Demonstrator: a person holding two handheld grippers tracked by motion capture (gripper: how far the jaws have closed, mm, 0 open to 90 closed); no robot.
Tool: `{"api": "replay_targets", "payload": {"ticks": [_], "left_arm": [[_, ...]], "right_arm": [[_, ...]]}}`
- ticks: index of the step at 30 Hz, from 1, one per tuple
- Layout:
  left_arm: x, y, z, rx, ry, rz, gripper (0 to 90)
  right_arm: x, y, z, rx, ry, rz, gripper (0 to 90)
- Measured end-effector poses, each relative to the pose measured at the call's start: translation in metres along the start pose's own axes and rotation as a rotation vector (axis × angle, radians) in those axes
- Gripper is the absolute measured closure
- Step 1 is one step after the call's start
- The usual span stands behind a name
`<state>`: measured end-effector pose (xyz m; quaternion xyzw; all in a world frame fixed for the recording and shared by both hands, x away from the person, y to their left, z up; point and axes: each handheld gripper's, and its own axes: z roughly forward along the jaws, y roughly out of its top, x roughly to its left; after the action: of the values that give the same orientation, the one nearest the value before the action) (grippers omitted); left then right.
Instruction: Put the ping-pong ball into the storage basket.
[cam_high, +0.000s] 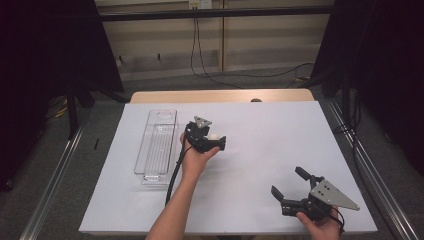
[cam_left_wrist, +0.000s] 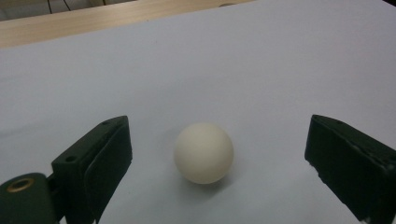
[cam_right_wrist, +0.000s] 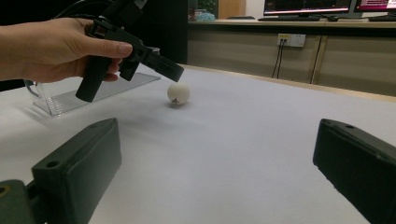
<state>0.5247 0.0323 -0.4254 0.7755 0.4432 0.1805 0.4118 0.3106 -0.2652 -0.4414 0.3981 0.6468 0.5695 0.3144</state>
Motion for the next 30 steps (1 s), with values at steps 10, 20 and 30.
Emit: {"api": "replay_targets", "payload": {"ticks": [10, 20, 30], "left_arm": [[0.0024, -0.0007, 0.0025, -0.007, 0.020, -0.016, 13.8], [0.0087, -0.0015, 0.0034, 0.022, 0.017, 0.004, 20.5], [0.0088, -0.0026, 0.0070, 0.042, 0.004, 0.003, 28.1]], "right_arm": [[-0.0002, -0.0001, 0.0001, 0.000, 0.000, 0.000, 0.8], [-0.0006, -0.0003, 0.0004, 0.005, 0.001, -0.001, 0.8], [0.0002, 0.0000, 0.0008, 0.003, -0.004, 0.002, 0.8]]}}
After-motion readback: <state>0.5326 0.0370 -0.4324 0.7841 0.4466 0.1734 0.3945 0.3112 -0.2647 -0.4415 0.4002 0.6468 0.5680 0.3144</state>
